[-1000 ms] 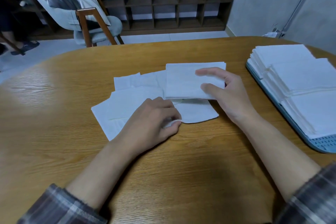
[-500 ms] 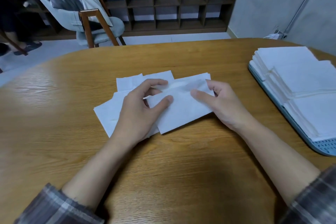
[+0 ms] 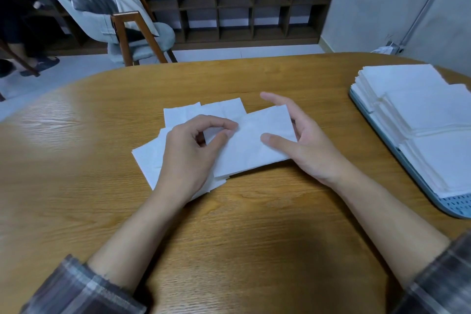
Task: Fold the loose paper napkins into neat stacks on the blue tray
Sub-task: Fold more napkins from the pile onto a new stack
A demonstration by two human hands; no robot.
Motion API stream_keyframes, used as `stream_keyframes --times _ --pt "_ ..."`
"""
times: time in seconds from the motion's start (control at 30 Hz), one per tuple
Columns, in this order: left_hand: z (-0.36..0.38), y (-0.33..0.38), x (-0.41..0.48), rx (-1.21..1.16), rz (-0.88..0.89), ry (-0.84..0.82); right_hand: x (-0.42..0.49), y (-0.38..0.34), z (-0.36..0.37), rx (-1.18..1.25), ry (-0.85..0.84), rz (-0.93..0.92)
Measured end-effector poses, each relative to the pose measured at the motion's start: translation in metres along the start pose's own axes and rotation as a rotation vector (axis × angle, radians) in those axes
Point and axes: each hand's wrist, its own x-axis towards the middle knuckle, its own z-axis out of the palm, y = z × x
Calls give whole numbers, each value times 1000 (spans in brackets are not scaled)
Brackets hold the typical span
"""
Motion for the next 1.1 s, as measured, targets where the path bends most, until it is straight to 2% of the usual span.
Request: stream_keyframes --times 0.1,0.2,0.23,0.3,0.37,0.57,0.67,0.8,0.93,1.1 --pt "0 2 -1 69 22 27 1 0 -4 77 -10 -24" --pt "-4 10 -1 -136 -102 -59 1 -4 -9 343 -7 16" --pt "-5 13 -1 -213 -124 -107 1 -4 -9 328 2 17" --pt "-5 18 -2 -272 -97 -187 2 1 -8 110 39 -29" --pt "-3 16 -3 -211 -31 -200 3 3 -7 -31 76 -66" --pt "-6 4 -1 78 49 -150 3 3 -11 -123 23 -74" --pt "-9 -5 1 383 107 -204 6 4 -17 -164 193 -45" --pt "-9 -15 1 605 87 -339 7 5 -26 -191 354 -22" --pt "-8 -12 -1 549 147 -370 8 6 -24 -185 392 -42" --pt "-1 -8 -5 441 228 -485 9 7 -24 -199 390 -35"
